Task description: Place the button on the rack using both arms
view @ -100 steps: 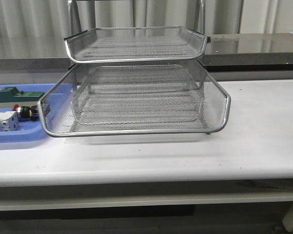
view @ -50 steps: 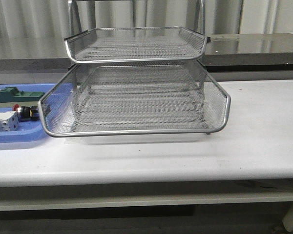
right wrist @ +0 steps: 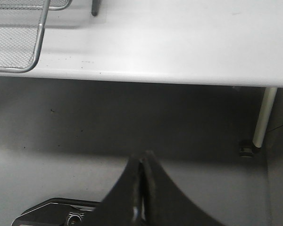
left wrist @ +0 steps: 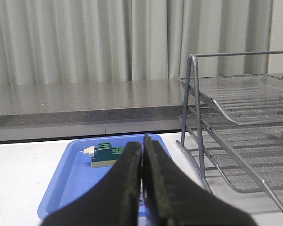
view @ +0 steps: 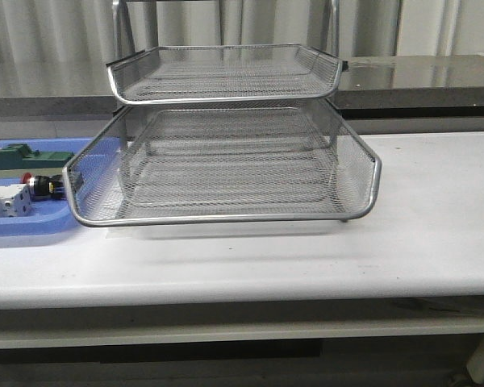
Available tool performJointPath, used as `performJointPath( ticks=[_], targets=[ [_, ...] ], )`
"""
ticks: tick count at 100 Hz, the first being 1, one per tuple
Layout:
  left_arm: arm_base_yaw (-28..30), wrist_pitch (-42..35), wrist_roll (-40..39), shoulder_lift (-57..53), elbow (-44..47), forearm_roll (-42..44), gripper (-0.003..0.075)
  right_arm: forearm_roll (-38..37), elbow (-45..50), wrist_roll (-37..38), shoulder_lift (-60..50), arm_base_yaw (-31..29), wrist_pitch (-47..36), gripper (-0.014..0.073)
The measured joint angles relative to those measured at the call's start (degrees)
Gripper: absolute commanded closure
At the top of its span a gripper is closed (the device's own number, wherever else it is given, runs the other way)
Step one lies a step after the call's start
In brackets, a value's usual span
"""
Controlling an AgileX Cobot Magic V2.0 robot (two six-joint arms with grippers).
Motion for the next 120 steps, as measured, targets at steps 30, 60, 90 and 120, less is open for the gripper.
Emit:
performJointPath(
  ticks=[30,60,90,120],
  targets=[
    [0.0,0.0,0.0,0.0,0.0,0.0,0.0716,0.0,0.0,0.1,0.0,0.0,0.0,0.0662],
    [0.0,-0.5,0.0,0.0,0.0,0.0,0.0716,0.0,0.0,0.1,0.0,0.0,0.0,0.0662],
    [0.0,0.3,0.0,0.0,-0.2,-2.9,0.0716,-0.1,0.0,0.1,0.0,0.0,0.0,0.0662],
    [0.0,13.7,0.0,13.2,-13.2,-3.4,0.0716,-0.1,0.0,0.1,0.0,0.0,0.1,0.0662]
  ],
)
